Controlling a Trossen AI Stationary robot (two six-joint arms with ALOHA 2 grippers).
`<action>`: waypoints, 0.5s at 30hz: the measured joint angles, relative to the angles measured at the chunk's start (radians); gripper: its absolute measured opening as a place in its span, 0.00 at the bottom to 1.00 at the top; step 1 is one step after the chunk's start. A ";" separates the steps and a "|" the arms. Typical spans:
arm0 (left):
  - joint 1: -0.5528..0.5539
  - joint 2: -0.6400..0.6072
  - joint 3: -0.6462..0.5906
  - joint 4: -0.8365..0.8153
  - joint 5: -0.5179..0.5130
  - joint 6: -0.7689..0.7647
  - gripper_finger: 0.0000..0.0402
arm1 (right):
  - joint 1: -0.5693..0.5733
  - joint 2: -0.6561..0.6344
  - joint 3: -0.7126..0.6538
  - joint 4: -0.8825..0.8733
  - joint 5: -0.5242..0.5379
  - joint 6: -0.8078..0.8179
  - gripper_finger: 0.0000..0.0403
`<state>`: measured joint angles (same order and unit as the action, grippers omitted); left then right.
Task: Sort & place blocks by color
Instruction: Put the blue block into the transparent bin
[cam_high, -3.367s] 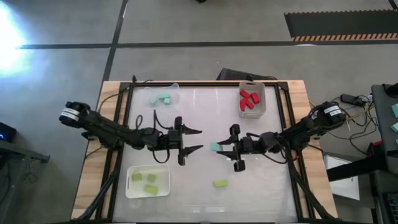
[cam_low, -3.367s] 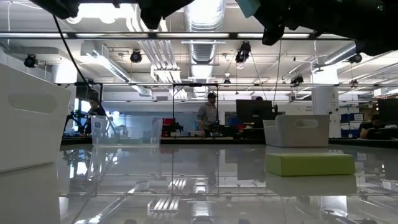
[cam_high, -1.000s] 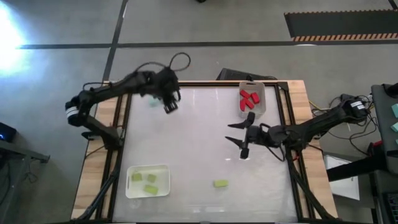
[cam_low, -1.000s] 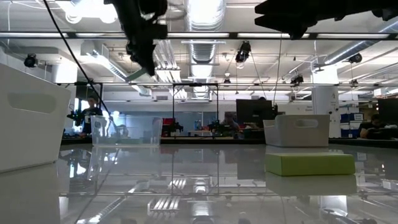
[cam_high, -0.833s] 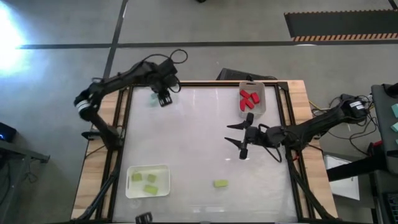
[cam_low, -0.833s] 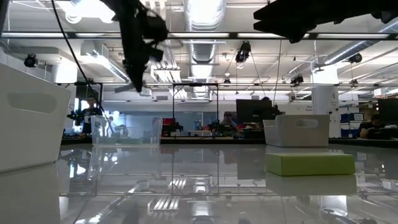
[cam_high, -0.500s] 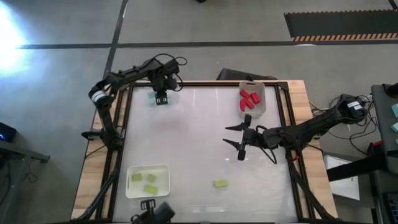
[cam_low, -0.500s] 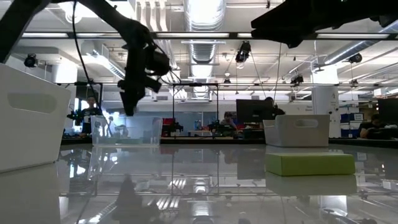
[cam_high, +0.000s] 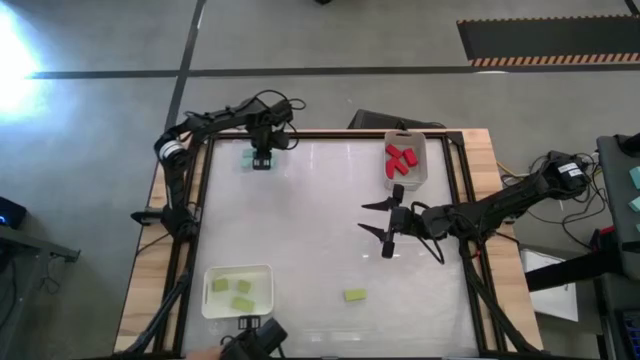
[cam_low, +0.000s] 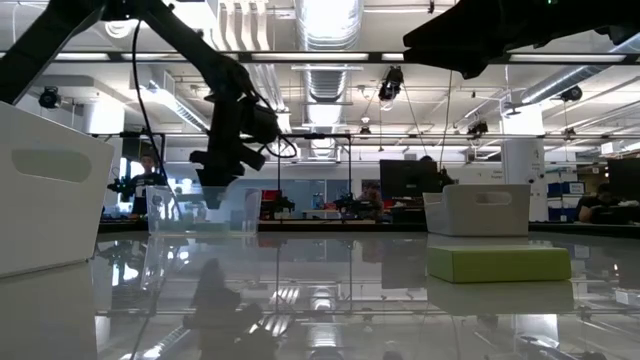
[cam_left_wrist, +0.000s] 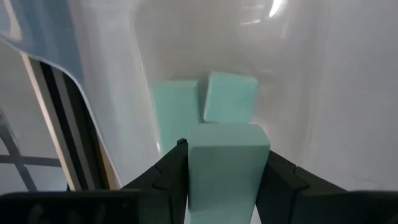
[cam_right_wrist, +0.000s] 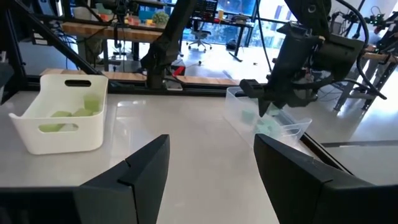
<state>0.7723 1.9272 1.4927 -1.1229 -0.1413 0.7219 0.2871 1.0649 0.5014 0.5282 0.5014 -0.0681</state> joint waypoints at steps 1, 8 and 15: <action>0.000 0.003 -0.001 0.010 0.000 0.000 0.29 | 0.000 0.000 0.000 0.000 0.000 0.002 0.56; 0.000 0.027 -0.014 0.040 0.002 0.001 0.29 | 0.000 0.000 0.000 0.000 0.000 0.006 0.56; 0.000 0.041 -0.014 0.073 0.002 -0.005 0.29 | 0.000 0.000 0.000 0.000 -0.001 0.008 0.56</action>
<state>0.7723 1.9682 1.4792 -1.0496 -0.1391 0.7173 0.2871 1.0649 0.5014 0.5282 0.5009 -0.0601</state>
